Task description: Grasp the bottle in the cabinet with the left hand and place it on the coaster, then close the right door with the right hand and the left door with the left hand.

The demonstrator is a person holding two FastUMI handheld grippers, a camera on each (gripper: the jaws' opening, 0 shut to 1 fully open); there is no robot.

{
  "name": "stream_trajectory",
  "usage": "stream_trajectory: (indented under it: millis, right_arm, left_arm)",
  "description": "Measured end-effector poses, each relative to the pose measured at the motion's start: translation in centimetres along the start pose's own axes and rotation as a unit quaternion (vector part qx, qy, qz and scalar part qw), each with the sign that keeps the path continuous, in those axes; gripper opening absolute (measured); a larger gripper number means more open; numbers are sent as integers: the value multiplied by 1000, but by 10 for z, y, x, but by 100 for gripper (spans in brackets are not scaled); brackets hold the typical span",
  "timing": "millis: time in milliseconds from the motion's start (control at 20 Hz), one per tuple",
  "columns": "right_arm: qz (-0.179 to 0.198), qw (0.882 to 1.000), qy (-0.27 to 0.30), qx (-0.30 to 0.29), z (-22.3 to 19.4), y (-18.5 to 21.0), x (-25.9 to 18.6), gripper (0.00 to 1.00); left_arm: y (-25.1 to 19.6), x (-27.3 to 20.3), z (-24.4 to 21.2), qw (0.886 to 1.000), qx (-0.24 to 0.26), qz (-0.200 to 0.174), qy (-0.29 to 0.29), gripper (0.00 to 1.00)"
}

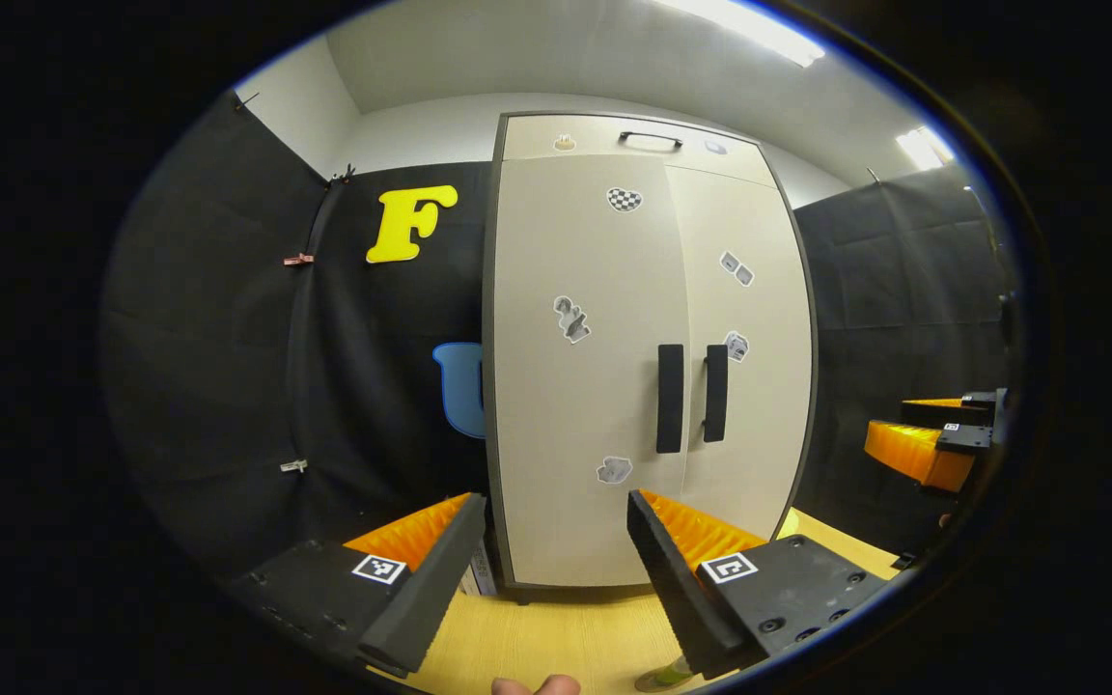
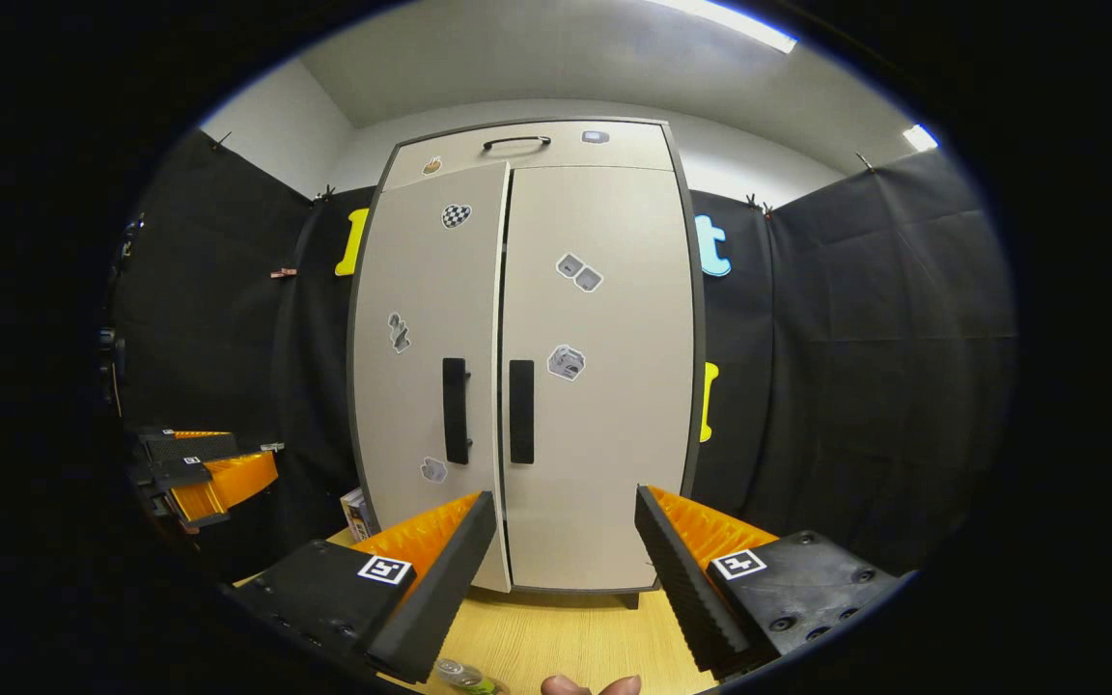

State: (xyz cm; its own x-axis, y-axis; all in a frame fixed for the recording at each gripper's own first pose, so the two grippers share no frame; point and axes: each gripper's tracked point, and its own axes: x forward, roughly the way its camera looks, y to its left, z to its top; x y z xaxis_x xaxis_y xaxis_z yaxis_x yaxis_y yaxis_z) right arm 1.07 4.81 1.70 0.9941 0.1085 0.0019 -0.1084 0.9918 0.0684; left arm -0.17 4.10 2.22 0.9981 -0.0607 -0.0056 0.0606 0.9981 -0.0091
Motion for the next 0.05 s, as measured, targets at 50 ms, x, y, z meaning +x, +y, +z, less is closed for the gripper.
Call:
stream_trajectory:
  millis: [50]
  right_arm:
    - [0,1000,0,0,0,0,1,97]
  left_arm:
    - [0,1,1,1000,1,-1,0,95]
